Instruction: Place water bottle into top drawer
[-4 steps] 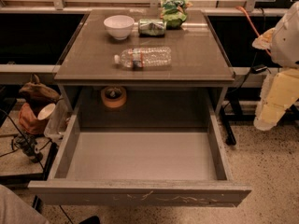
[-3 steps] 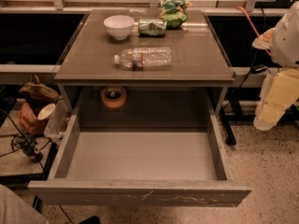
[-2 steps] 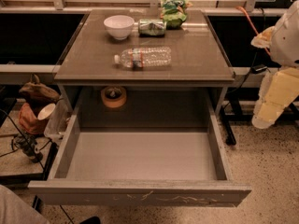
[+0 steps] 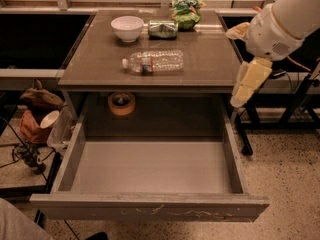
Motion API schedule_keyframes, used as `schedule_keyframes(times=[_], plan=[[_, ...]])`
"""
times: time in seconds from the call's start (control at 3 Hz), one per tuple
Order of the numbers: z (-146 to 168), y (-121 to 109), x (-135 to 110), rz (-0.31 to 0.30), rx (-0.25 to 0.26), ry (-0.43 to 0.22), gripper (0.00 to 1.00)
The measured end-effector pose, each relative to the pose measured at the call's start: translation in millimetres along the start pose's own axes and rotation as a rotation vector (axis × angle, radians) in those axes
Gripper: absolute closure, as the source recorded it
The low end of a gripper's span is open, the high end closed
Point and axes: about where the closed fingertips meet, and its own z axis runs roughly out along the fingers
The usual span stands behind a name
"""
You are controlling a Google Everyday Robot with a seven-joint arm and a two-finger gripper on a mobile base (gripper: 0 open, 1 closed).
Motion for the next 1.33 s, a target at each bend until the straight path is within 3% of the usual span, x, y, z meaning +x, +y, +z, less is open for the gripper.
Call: schedule_keyframes(times=[0.33,0.67,1.33], plan=[[39.1,-42.3,-8.9,-0.055,-0.012,-0.093,0.0],[39.1,-42.4,-8.9,-0.055,-0.012,-0.093,0.0],[75.6,-88.3,-23.3,-0.129,-0.024,-0.183,0.0]])
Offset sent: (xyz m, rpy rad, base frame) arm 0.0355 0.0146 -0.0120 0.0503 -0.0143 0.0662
